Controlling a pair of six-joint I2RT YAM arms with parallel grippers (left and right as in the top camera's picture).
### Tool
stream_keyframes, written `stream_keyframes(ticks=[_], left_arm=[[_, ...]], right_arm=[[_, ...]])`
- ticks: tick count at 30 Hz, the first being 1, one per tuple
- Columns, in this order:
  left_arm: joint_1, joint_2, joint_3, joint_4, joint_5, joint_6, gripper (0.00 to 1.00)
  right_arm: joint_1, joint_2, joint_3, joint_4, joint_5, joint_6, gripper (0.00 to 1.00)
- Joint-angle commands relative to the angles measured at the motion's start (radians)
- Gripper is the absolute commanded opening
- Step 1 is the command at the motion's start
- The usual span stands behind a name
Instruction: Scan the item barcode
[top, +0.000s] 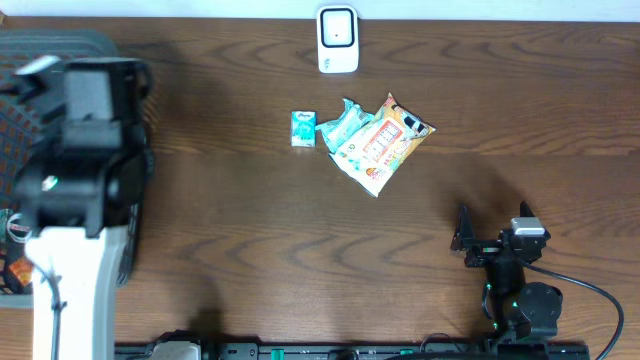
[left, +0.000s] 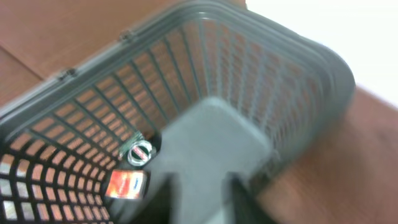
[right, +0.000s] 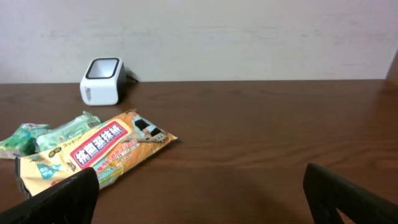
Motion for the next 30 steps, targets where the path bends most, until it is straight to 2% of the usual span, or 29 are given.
stream_keyframes(ticks=[1,6,9,10,13,17,22,28,30], left_arm=[[0.122,-0.016,0.013,0.058,-0.028,-0.014,0.62],[0.347,0.038,0.013,0.061,-0.027,-0.017,0.72],[0.469,0.087,0.009,0.016,-0.011,-0.018,0.72],[0.526,0.112,-0.002,0.016,0.045,-0.020,0.78],[0.604,0.169,-0.014,0.004,0.171,-0.035,0.85],[0.644,0.262,-0.020,-0.045,0.233,-0.036,0.92],[0.647,0.393,-0.068,-0.049,0.251,-0.038,0.93],[0.660,0.510,-0.134,-0.034,0.249,-0.204,0.93],[0.671,0.544,-0.143,-0.021,0.249,-0.219,0.93]], right_arm=[[0.002,-0.005,-0.002,-0.005,0.005,-0.011,0.99],[0.002,-0.005,-0.002,-0.005,0.005,-0.011,0.99],[0.002,-0.005,-0.002,-0.005,0.004,-0.011,0.99],[0.002,-0.005,-0.002,-0.005,0.004,-0.011,0.99],[0.002,-0.005,-0.002,-0.005,0.004,-0.011,0.99],[0.002,-0.005,-0.002,-0.005,0.005,-0.011,0.99],[0.002,-0.005,-0.002,-0.005,0.004,-0.011,0.99],[0.002,-0.005,-0.002,-0.005,0.005,-0.011,0.99],[0.002,-0.005,-0.002,-0.005,0.004,-0.011,0.99]])
